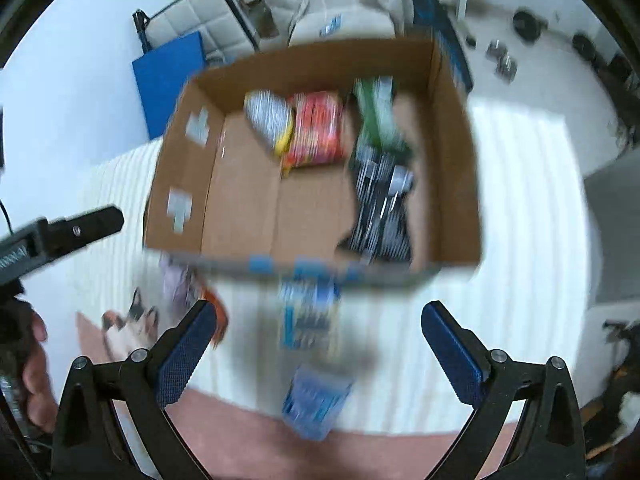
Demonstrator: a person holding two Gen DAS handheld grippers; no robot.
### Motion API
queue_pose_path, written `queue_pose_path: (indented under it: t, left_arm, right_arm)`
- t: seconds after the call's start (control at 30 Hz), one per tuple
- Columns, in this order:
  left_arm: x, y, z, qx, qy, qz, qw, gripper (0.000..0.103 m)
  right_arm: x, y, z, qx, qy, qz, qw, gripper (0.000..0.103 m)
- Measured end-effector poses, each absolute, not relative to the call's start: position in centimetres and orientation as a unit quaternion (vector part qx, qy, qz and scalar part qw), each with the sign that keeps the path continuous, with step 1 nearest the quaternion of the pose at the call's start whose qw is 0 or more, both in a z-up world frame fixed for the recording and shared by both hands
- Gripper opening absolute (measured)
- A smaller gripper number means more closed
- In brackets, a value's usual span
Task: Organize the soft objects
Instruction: 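Grasp the orange panda bag with the left tool while the right tool grasps the yellow milk carton, then carry the panda bag and milk carton into the box and release both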
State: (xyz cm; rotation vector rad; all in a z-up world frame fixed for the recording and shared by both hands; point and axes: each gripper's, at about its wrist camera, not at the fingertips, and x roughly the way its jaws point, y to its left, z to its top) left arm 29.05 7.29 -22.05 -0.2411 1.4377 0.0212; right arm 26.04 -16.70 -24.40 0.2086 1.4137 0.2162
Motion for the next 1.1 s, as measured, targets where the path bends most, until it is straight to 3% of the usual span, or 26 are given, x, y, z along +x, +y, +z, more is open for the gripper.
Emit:
queue_pose_path:
  t: [0.1,0.13,0.17,0.27,0.47,0.5,0.57,0.6,0.9,1.1]
  left_arm:
    - [26.4,9.9,-28.0,-0.163,0.705,0.031,0.69,0.074]
    - [25.8,10.4,-30.0,-0.179,0.719,0.037,0.67,0.061]
    - [25.3,11.0,-31.9,-0.2,0.731,0.039,0.651,0.058]
    - [24.3,11.5,-36.6,-0.248,0.75,0.047,0.612,0.058]
    - [24.1,10.6,-40.5,-0.28,0.749,0.056,0.598,0.058]
    - [24.1,10.5,-40.6,-0.277,0.747,0.058,0.602,0.058]
    - [23.8,9.9,-40.5,-0.261,0.745,0.06,0.611,0.047]
    - [23.7,9.4,-40.4,-0.246,0.746,0.056,0.616,0.046]
    - [16.2,5.0,-40.4,-0.125,0.767,0.049,0.628,0.045]
    - [14.4,1.6,-41.2,-0.068,0.758,0.053,0.647,0.045]
  right_arm:
    - [24.7,-16.3,-28.5,0.131,0.678,0.103,0.716,0.102]
    - [24.5,-16.0,-29.9,0.134,0.687,0.1,0.707,0.098]
    - [24.4,-15.9,-30.8,0.132,0.691,0.097,0.704,0.097]
    - [24.9,-14.6,-33.1,0.116,0.696,0.09,0.703,0.096]
    - [26.3,-12.5,-36.6,0.093,0.71,0.082,0.693,0.096]
    - [26.4,-12.2,-37.1,0.091,0.713,0.08,0.691,0.093]
    - [26.5,-11.9,-38.0,0.087,0.72,0.078,0.684,0.076]
    - [26.4,-11.8,-38.5,0.091,0.725,0.082,0.678,0.068]
    - [21.2,-14.2,-39.0,0.03,0.761,0.086,0.643,0.067]
    - [19.7,-15.9,-40.2,0.082,0.767,0.069,0.633,0.073]
